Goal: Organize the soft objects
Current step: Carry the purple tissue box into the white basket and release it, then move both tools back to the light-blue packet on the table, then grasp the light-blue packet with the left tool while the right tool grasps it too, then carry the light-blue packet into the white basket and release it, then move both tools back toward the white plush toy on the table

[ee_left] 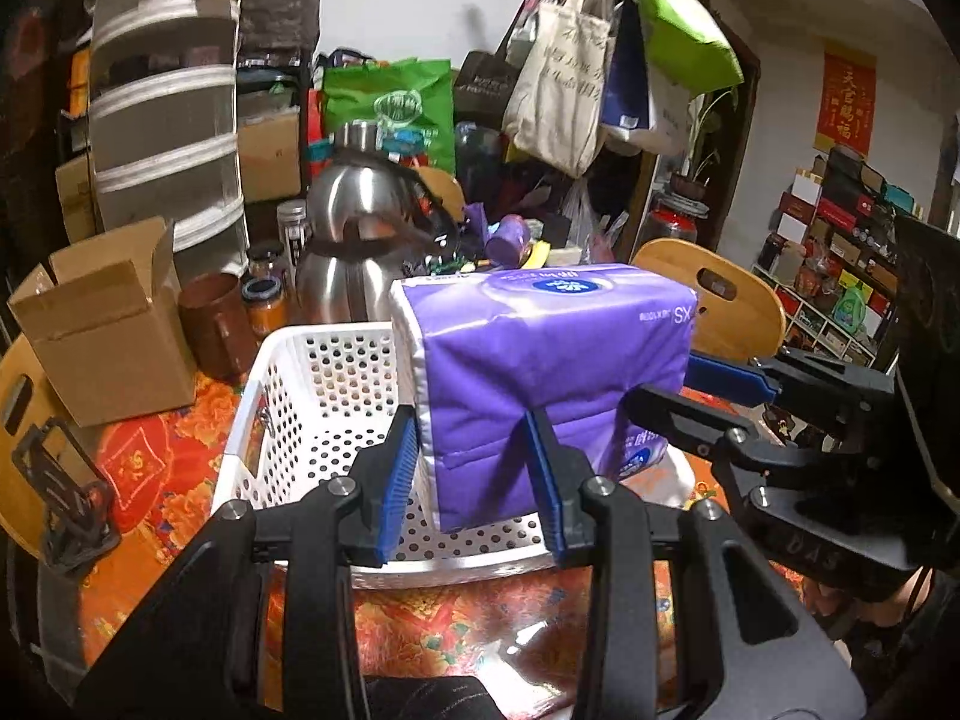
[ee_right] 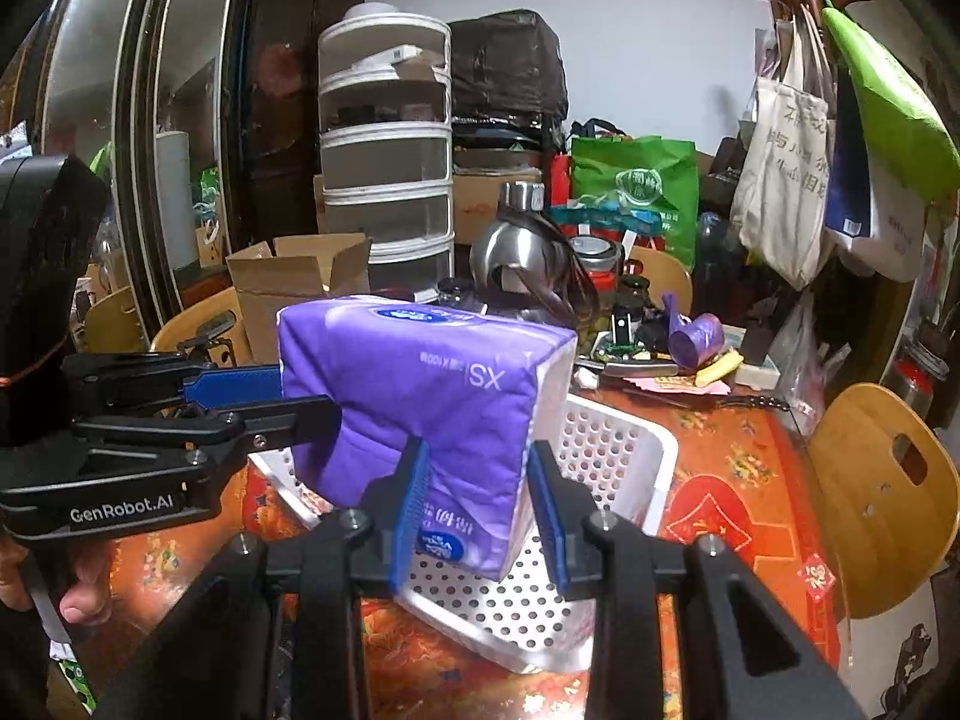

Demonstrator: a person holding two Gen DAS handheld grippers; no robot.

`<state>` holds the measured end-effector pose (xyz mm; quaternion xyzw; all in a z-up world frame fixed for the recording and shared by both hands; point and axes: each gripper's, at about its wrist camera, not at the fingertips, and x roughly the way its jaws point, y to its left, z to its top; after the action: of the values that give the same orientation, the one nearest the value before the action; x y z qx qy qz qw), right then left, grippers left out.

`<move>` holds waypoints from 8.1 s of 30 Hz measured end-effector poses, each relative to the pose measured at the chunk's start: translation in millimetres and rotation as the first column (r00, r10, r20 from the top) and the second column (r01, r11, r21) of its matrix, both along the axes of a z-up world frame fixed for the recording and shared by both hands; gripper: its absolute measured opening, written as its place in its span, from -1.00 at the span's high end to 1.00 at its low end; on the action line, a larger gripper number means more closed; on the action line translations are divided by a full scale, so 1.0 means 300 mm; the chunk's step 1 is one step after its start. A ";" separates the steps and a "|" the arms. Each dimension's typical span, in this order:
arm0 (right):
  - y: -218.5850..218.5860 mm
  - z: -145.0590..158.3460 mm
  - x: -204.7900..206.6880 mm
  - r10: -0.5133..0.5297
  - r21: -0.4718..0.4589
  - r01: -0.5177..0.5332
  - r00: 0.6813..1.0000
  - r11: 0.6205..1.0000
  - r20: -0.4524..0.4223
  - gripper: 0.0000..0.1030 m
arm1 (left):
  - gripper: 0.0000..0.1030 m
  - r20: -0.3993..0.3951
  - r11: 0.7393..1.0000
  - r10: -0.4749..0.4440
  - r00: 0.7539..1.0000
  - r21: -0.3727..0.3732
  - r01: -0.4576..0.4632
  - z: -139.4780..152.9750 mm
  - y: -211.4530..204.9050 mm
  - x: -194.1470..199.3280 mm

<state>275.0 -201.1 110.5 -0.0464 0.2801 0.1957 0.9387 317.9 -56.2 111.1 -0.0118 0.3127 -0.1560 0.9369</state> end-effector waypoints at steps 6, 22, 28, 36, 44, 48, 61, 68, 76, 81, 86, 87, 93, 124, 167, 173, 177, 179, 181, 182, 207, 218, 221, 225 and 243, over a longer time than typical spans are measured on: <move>0.022 -0.040 0.044 0.005 -0.005 -0.005 1.000 1.000 -0.018 0.37 | 0.35 -0.021 1.000 0.030 0.999 0.011 -0.029 -0.067 0.012 0.067; 0.009 -0.118 0.043 -0.093 -0.058 0.091 0.995 0.994 -0.028 -0.48 | -0.57 0.008 0.989 0.143 0.990 -0.051 -0.142 -0.123 0.176 0.059; -0.024 -0.169 0.047 -0.116 -0.039 0.114 0.991 0.993 -0.072 -0.48 | -0.60 0.002 0.988 0.152 0.988 -0.016 -0.152 -0.142 0.197 0.043; -0.026 -0.159 0.029 -0.115 -0.032 0.113 0.991 0.993 -0.071 -0.48 | -0.61 -0.008 0.992 0.128 0.992 -0.006 -0.128 -0.164 0.173 0.006; -0.037 -0.164 -0.020 -0.134 -0.008 0.134 0.987 0.991 -0.088 -0.48 | -0.60 -0.029 0.992 0.127 0.992 -0.009 -0.127 -0.181 0.174 -0.040; -0.031 -0.191 -0.138 -0.152 -0.010 0.152 0.984 0.988 -0.088 -0.63 | -0.61 -0.052 0.991 0.134 0.990 -0.013 -0.135 -0.216 0.212 -0.162; 0.046 -0.345 -0.501 -0.096 0.050 0.104 0.985 0.993 -0.144 -0.64 | -0.64 -0.111 0.973 0.204 0.973 -0.089 -0.214 -0.479 0.386 -0.565; 0.166 -0.378 -0.642 0.022 0.036 -0.017 0.991 0.999 -0.131 -0.64 | -0.64 -0.095 0.976 0.179 0.979 -0.111 -0.189 -0.595 0.416 -0.756; 0.289 -0.415 -0.690 0.093 -0.039 -0.097 0.991 0.994 -0.092 -0.39 | -0.64 -0.088 0.986 0.103 0.991 -0.122 -0.113 -0.661 0.400 -0.796; 0.306 -0.435 -0.678 0.132 -0.027 -0.136 0.985 0.990 -0.111 -0.11 | -0.64 -0.088 0.986 0.070 0.994 -0.146 -0.083 -0.677 0.403 -0.792; 0.322 -0.458 -0.675 0.151 -0.045 -0.158 0.981 0.986 -0.123 0.07 | -0.64 -0.096 0.988 0.043 0.994 -0.144 -0.056 -0.697 0.390 -0.787; 0.322 -0.459 -0.673 0.155 -0.042 -0.161 0.980 0.986 -0.125 0.08 | -0.64 -0.095 0.988 0.042 0.995 -0.142 -0.056 -0.699 0.388 -0.786; 0.328 -0.479 -0.659 0.177 -0.047 -0.186 0.972 0.981 -0.155 0.35 | -0.64 -0.102 0.986 0.031 0.994 -0.157 -0.047 -0.709 0.379 -0.765; 0.387 -0.453 -0.608 0.234 -0.111 -0.249 0.963 0.962 -0.131 0.37 | -0.08 -0.142 0.958 0.015 0.990 -0.282 -0.055 -0.748 0.448 -0.736; 0.198 -0.171 -0.626 0.157 -0.084 -0.150 0.984 0.985 0.085 0.68 | 0.23 0.104 0.996 0.085 0.991 -0.021 -0.084 -0.316 0.181 -0.774; 0.131 -0.045 -0.536 0.126 -0.081 -0.117 0.985 0.990 0.120 0.68 | 0.23 0.136 0.999 0.043 0.990 -0.025 -0.039 -0.160 0.109 -0.669; 0.091 0.030 -0.438 0.092 -0.078 -0.083 0.988 0.994 0.127 0.68 | 0.23 0.148 1.000 0.016 0.989 -0.021 -0.013 -0.050 0.067 -0.564; 0.071 0.059 -0.384 0.082 -0.066 -0.074 0.989 0.995 0.120 0.68 | 0.23 0.158 1.000 0.000 0.987 -0.016 0.003 0.005 0.050 -0.496; 0.061 0.080 -0.328 0.063 -0.082 -0.052 0.989 0.995 0.131 0.68 | 0.23 0.155 1.000 -0.010 0.988 -0.013 0.012 0.052 0.028 -0.414; 0.053 0.085 -0.300 0.061 -0.081 -0.051 0.990 0.995 0.125 0.68 | 0.23 0.151 1.000 -0.014 0.988 -0.014 0.017 0.065 0.025 -0.385; 0.060 -0.115 0.071 0.016 -0.083 -0.020 0.999 0.996 -0.046 0.63 | -0.27 -0.043 0.998 0.054 0.998 0.023 -0.053 -0.154 0.056 0.142; -0.031 -0.155 0.055 -0.039 -0.015 0.038 0.994 0.999 -0.099 0.11 | -0.59 -0.022 0.997 0.072 0.997 0.015 -0.072 -0.187 0.143 0.080; -0.025 -0.172 0.050 -0.035 -0.020 0.033 0.993 0.999 -0.109 0.10 | -0.59 -0.037 0.997 0.082 0.996 0.014 -0.081 -0.205 0.143 0.060; -0.026 -0.184 0.039 -0.039 -0.013 0.038 0.993 0.999 -0.114 0.10 | -0.59 -0.050 0.995 0.097 0.994 0.023 -0.096 -0.223 0.139 0.050; -0.104 -0.266 -0.273 -0.060 0.073 0.071 0.989 0.995 -0.136 -0.24 | -0.59 -0.132 0.982 0.189 0.973 -0.006 -0.191 -0.354 0.200 -0.247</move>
<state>193.2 -232.3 30.7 0.0123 0.3358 0.1781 0.9249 243.9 3.8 4.8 -0.0606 0.3693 -0.0676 0.9249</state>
